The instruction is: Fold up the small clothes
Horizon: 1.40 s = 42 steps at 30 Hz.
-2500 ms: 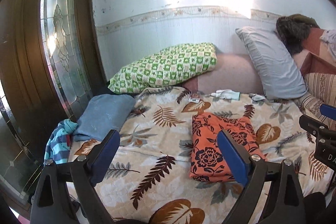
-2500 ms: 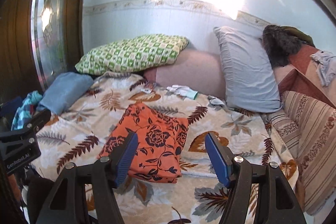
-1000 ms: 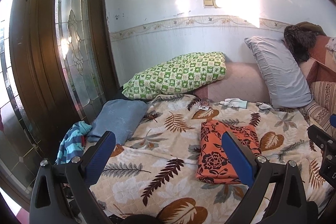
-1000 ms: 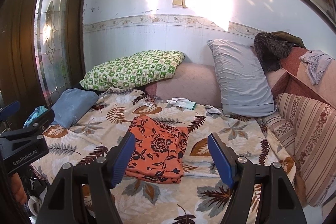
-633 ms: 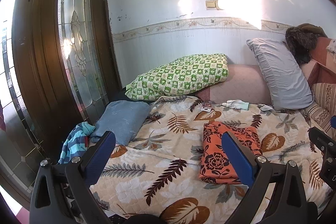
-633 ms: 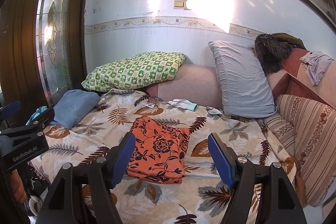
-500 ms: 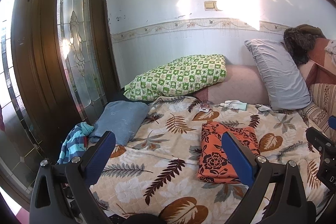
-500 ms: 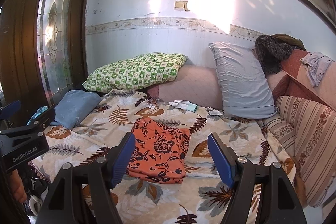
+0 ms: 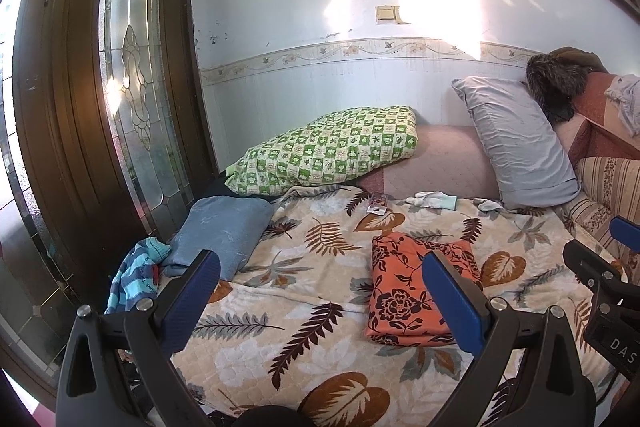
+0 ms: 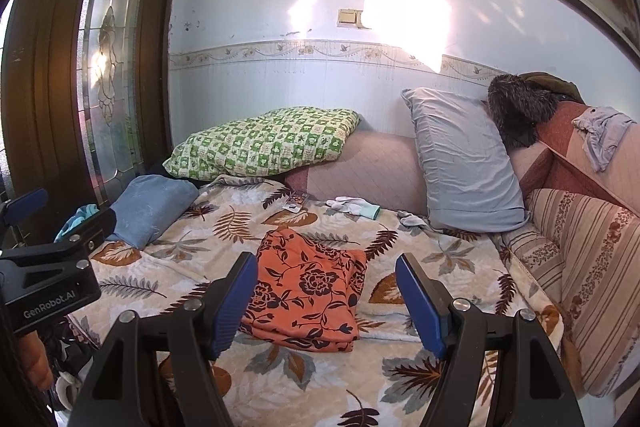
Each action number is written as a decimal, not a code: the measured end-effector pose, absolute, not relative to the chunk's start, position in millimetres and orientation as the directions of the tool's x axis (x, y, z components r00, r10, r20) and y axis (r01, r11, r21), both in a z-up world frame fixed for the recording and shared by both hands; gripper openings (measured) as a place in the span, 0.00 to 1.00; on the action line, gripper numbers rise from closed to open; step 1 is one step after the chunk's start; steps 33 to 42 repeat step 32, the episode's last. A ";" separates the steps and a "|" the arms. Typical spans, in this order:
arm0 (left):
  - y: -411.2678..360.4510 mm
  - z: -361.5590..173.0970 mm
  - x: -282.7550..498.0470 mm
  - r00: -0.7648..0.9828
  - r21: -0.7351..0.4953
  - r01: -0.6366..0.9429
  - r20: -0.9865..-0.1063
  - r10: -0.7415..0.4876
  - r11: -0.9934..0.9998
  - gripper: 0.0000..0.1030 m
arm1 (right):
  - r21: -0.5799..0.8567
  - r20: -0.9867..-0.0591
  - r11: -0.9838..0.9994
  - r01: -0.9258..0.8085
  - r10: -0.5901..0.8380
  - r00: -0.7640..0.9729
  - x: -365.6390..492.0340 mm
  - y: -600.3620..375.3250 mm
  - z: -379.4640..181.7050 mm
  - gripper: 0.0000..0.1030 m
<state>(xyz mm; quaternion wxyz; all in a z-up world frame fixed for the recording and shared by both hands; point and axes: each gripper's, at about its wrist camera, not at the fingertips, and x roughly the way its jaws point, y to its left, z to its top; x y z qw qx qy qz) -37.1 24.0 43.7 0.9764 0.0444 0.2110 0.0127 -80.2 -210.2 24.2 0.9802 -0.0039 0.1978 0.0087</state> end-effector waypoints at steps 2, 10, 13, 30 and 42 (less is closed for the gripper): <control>24.3 44.5 -37.0 0.911 0.089 0.001 -0.411 0.036 0.996 0.98 | -0.004 -0.386 1.000 -0.021 0.017 0.922 -80.0 -209.8 24.8 0.73; 27.4 46.4 -28.9 0.905 0.080 0.028 -0.426 0.009 0.996 0.98 | -0.014 -0.387 0.999 -0.036 0.027 0.922 -73.8 -203.1 26.6 0.73; 30.2 45.4 -20.2 0.897 0.063 0.035 -0.443 -0.003 0.997 0.98 | -0.015 -0.386 0.999 -0.048 0.039 0.922 -67.1 -200.8 27.1 0.73; 40.6 27.0 43.1 0.864 -0.025 0.027 -0.501 -0.035 0.999 0.98 | 0.005 -0.446 0.994 -0.108 0.099 0.890 -5.5 -195.7 6.8 0.73; 45.0 7.2 61.5 0.847 -0.029 0.000 -0.531 -0.015 1.000 0.98 | 0.001 -0.473 0.995 -0.097 0.086 0.877 12.6 -199.5 -5.9 0.73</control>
